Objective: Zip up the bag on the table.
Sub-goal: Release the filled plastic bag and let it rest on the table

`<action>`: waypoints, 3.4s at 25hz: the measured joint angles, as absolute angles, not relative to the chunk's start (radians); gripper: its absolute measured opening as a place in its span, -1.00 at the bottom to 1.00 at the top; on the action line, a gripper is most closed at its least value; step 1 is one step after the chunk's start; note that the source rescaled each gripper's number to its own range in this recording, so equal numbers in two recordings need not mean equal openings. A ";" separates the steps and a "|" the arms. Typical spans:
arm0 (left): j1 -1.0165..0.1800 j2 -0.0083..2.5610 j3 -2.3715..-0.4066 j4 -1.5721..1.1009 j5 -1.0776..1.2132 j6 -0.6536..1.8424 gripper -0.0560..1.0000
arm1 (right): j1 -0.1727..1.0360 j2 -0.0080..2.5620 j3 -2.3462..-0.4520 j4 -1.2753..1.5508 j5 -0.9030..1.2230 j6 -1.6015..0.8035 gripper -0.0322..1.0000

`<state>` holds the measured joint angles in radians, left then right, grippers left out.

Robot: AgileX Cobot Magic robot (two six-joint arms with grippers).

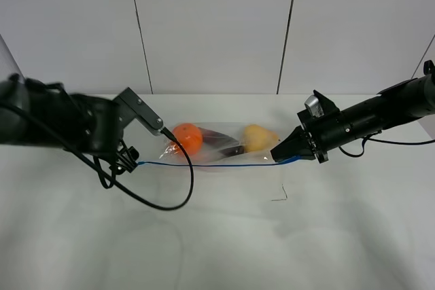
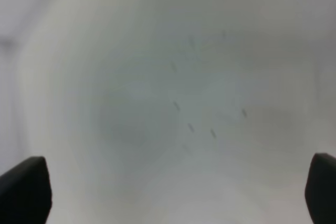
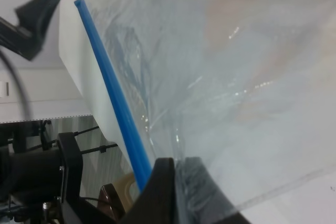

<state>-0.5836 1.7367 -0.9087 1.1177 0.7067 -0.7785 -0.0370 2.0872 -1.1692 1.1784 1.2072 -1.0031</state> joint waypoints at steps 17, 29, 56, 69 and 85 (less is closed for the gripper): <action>0.046 1.575 -1.030 0.239 0.875 -0.110 1.00 | -0.037 2.087 -1.169 1.164 1.207 -1.003 -0.94; 0.051 1.443 -0.935 0.249 0.859 -0.129 1.00 | -0.037 2.087 -1.169 1.163 1.207 -1.003 -0.94; 0.051 0.391 -0.597 0.140 0.984 -0.080 1.00 | -0.037 2.087 -1.169 1.164 1.207 -1.003 -0.94; 0.051 0.098 -0.494 0.030 1.052 0.000 1.00 | -0.037 2.087 -1.169 1.164 1.207 -1.003 -0.94; 0.051 -0.006 -0.494 0.023 1.054 0.009 1.00 | -0.037 2.087 -1.169 1.164 1.207 -1.003 -0.94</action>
<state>0.0515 -0.0061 -0.4939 0.0228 1.0542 0.0094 -0.0370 2.0872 -1.1692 1.1638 1.2072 -1.0031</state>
